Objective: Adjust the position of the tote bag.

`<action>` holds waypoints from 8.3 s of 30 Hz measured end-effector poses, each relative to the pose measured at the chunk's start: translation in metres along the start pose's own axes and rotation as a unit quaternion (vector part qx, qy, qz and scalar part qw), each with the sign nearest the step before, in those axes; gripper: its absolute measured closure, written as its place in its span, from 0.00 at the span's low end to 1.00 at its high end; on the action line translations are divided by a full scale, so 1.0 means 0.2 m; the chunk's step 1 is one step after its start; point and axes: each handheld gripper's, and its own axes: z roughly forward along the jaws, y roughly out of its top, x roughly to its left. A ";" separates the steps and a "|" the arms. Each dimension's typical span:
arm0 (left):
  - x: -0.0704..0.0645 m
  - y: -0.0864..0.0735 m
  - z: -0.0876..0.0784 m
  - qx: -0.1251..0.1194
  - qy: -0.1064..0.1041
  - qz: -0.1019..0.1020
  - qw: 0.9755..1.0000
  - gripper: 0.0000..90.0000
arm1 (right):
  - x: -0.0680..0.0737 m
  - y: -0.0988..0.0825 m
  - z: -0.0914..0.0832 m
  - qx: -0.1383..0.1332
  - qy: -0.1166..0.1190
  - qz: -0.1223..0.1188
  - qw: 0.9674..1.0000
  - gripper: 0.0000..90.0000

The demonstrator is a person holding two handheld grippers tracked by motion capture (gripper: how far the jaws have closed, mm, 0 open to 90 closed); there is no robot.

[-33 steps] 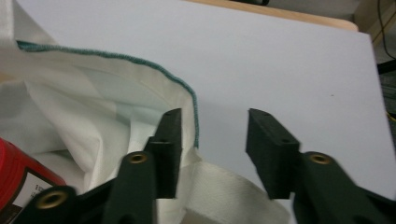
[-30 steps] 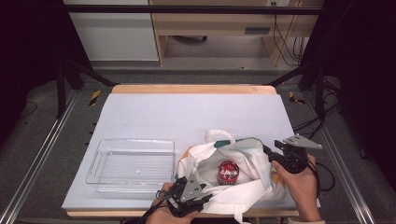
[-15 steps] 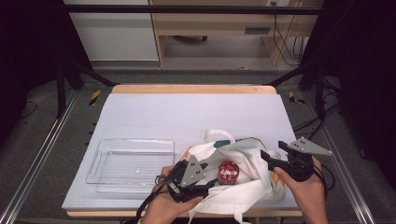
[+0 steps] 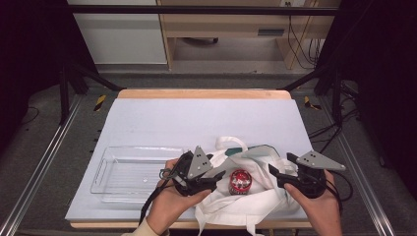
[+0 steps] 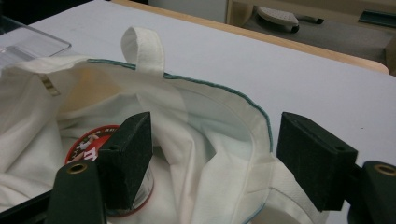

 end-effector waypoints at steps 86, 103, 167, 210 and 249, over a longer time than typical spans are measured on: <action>0.14 -0.05 0.24 0.118 -0.043 -0.010 0.992 0.93 | 0.48 -0.03 0.17 0.071 0.150 -0.131 0.977 0.56; 0.15 -0.03 0.19 0.111 -0.046 -0.013 0.993 0.94 | 0.56 -0.13 0.29 0.116 0.193 -0.155 0.962 0.56; 0.37 0.04 0.39 0.123 0.010 -0.069 0.990 0.95 | 0.58 -0.22 0.23 0.118 0.206 -0.163 0.958 0.96; 0.42 -0.04 0.53 0.157 0.015 -0.086 0.984 0.96 | 0.60 -0.27 0.26 0.138 0.221 -0.162 0.952 0.96; 0.39 -0.04 0.50 0.144 0.035 -0.080 0.986 0.86 | 0.61 -0.25 0.24 0.136 0.214 -0.180 0.951 0.92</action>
